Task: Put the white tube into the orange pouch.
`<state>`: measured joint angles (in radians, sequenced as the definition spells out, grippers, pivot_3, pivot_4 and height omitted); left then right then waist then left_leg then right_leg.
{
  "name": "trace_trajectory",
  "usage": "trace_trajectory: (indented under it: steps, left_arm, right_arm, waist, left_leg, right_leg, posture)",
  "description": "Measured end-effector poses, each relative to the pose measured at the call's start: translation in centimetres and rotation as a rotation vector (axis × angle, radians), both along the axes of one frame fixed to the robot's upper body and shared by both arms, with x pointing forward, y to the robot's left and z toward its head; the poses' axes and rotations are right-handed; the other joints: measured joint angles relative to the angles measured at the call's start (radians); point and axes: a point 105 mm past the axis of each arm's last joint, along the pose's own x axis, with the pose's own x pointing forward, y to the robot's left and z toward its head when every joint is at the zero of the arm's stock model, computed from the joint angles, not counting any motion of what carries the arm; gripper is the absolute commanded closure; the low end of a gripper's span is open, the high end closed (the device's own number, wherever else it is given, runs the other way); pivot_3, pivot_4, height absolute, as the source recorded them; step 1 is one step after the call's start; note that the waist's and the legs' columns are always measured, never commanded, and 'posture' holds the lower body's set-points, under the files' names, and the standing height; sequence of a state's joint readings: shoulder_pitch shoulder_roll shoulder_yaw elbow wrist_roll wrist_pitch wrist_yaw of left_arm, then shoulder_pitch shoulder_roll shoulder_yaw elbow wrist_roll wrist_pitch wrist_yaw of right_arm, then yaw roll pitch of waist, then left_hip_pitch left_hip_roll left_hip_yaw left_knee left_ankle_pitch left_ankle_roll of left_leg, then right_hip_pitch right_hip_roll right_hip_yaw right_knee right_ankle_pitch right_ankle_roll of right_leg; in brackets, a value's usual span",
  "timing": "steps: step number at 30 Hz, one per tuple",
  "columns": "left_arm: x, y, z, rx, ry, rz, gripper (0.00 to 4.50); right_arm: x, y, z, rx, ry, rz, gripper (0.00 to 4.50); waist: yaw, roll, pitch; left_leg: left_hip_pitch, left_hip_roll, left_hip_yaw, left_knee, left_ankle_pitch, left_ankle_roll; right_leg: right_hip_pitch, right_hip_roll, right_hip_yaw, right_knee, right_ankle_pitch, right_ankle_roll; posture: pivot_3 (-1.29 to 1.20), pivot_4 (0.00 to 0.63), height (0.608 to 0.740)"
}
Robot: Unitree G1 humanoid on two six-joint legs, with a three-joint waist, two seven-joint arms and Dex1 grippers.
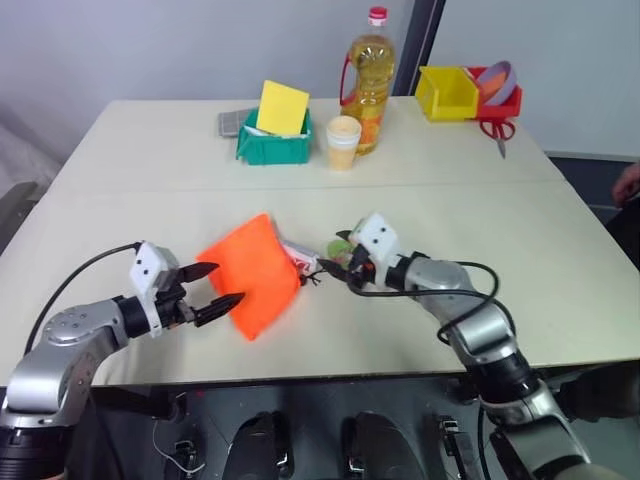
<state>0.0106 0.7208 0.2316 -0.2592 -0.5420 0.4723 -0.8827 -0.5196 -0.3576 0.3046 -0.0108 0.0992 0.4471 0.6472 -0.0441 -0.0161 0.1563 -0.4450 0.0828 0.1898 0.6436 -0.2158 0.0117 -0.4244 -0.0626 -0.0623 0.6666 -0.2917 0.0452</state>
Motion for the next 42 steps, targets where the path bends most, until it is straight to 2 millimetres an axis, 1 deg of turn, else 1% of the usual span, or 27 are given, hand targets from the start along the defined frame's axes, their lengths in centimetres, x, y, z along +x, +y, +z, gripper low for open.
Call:
trace_trajectory:
  steps: [1, 5, 7, 11, 13, 17, 20, 22, 29, 33, 36, 37, 39, 42]
  left_arm:
    - [-0.1, 0.1, -0.2, 0.005, 0.002, 0.003, 0.0]
    - [-0.1, -0.2, 0.2, 0.003, -0.033, 0.011, 0.0]
    - [-0.1, 0.1, 0.1, 0.005, -0.039, 0.031, 0.0]
    - [-0.3, 0.3, -0.1, -0.002, -0.049, 0.064, 0.0]
    - [-0.3, 0.3, -0.4, -0.009, -0.045, 0.074, 0.0]
    - [-0.3, 0.3, -0.2, -0.007, -0.06, 0.082, 0.0]
    - [-0.3, 0.2, -0.2, -0.006, -0.062, 0.083, 0.0]
    - [-0.3, 0.3, -0.2, -0.006, -0.061, 0.084, 0.0]
    - [-0.4, 0.2, -0.3, -0.005, -0.059, 0.083, 0.0]
    - [-0.6, -0.3, 0.3, 0.002, -0.08, 0.06, 0.0]
    - [-1.0, -1.5, 1.2, 0.022, -0.116, 0.002, 0.0]
    - [-1.2, -2.2, 1.5, 0.03, -0.125, -0.028, 0.0]
    - [-2.2, -4.7, 1.9, 0.061, -0.142, -0.145, 0.0]
    - [-3.2, -7.5, 1.8, 0.147, -0.183, -0.265, 0.0]
  right_arm:
    - [0.4, 0.2, -0.4, -0.004, 0.017, 0.005, 1.09]
    - [1.1, 1.0, -1.0, 0.0, 0.05, 0.039, 1.09]
    - [1.3, 1.5, -1.2, 0.006, 0.053, 0.053, 1.09]
    - [1.5, 1.6, -1.9, 0.001, 0.066, 0.066, 1.09]
    - [1.4, 2.0, -2.0, -0.004, 0.055, 0.088, 1.09]
    - [1.3, 2.9, -2.1, -0.006, 0.052, 0.117, 1.09]
    - [1.4, 3.0, -2.4, -0.006, 0.064, 0.116, 1.83]
    - [1.6, 2.9, -2.3, -0.009, 0.058, 0.108, 2.79]
    - [1.8, 2.6, -2.0, -0.01, 0.034, 0.081, 2.79]
    - [2.0, 1.8, -1.1, 0.006, -0.005, 0.038, 2.79]
    - [2.1, 0.8, 0.2, 0.031, -0.046, -0.003, 2.79]
    - [2.1, 0.5, 0.6, 0.041, -0.055, -0.016, 2.79]
    - [1.6, -0.1, 1.5, 0.077, -0.071, -0.034, 2.79]
    - [0.7, -0.6, 2.1, 0.113, -0.075, -0.04, 2.79]
  waist:
    - [-0.001, 0.0, 0.0]
    - [-0.001, 0.0, 0.0]
    - [-0.001, 0.0, 0.0]
    - [-0.002, 0.0, 0.0]
    - [-0.001, 0.0, 0.0]
    - [-0.002, 0.0, 0.0]
    - [-0.001, 0.0, 0.0]
    - [-0.002, 0.0, 0.0]
    - [-0.002, 0.0, 0.0]
    - [-0.002, 0.0, 0.0]
    - [-0.001, 0.0, 0.0]
    - [0.0, 0.0, 0.0]
    - [0.0, 0.0, 0.0]
    - [-0.001, 0.0, 0.0]
  left_leg:
    - [0.0, 0.0, 0.0, 0.0, 0.0, 0.0]
    - [0.0, 0.0, 0.0, 0.0, 0.0, 0.0]
    - [0.0, 0.0, 0.0, 0.0, 0.001, 0.001]
    - [0.0, 0.0, 0.0, 0.0, 0.001, 0.002]
    - [0.0, 0.0, 0.0, 0.0, 0.001, 0.001]
    - [0.0, 0.0, 0.0, 0.0, 0.0, -0.001]
    - [0.0, 0.0, 0.0, 0.0, 0.0, -0.001]
    - [0.0, 0.0, 0.0, 0.0, 0.0, -0.001]
    - [0.0, 0.0, 0.0, 0.0, 0.0, -0.001]
    - [0.0, 0.0, 0.0, 0.0, 0.0, -0.001]
    - [0.0, 0.0, 0.0, -0.001, 0.0, -0.001]
    - [0.0, 0.0, 0.0, -0.001, 0.0, -0.001]
    - [0.0, 0.0, 0.0, -0.001, 0.0, -0.001]
    - [0.0, 0.0, 0.0, -0.002, 0.0, -0.001]
  right_leg:
    - [0.001, 0.0, 0.0, 0.0, 0.0, 0.0]
    - [0.001, 0.0, 0.0, 0.0, 0.0, 0.001]
    - [0.001, 0.0, 0.0, 0.001, 0.002, 0.003]
    - [0.001, 0.0, 0.0, 0.001, 0.002, 0.003]
    - [0.001, 0.0, 0.0, 0.001, 0.002, 0.003]
    - [0.001, 0.0, 0.0, 0.001, 0.002, 0.003]
    - [0.001, 0.0, 0.0, 0.001, 0.002, 0.003]
    - [0.001, 0.0, 0.0, 0.001, 0.002, 0.003]
    - [0.0, 0.0, 0.0, 0.001, 0.002, 0.003]
    - [0.0, 0.0, 0.0, 0.001, 0.002, 0.003]
    - [0.0, 0.0, 0.0, 0.001, 0.001, 0.002]
    - [0.0, 0.0, 0.0, 0.001, 0.001, 0.002]
    - [0.001, 0.0, 0.001, 0.001, 0.002, 0.003]
    - [0.0, 0.0, 0.001, 0.001, 0.001, 0.002]
  posture:
    - [0.0, 0.15, 0.74]
    - [0.0, 0.15, 0.74]
    - [0.0, 0.15, 0.74]
    - [0.0, 0.15, 0.74]
    - [0.0, 0.15, 0.74]
    - [0.0, 0.15, 0.74]
    - [0.0, 0.15, 0.74]
    - [0.0, 0.15, 0.74]
    - [0.0, 0.15, 0.74]
    - [0.0, 0.15, 0.74]
    - [0.0, 0.15, 0.74]
    - [0.0, 0.15, 0.74]
    - [0.0, 0.15, 0.74]
    - [0.0, 0.15, 0.74]
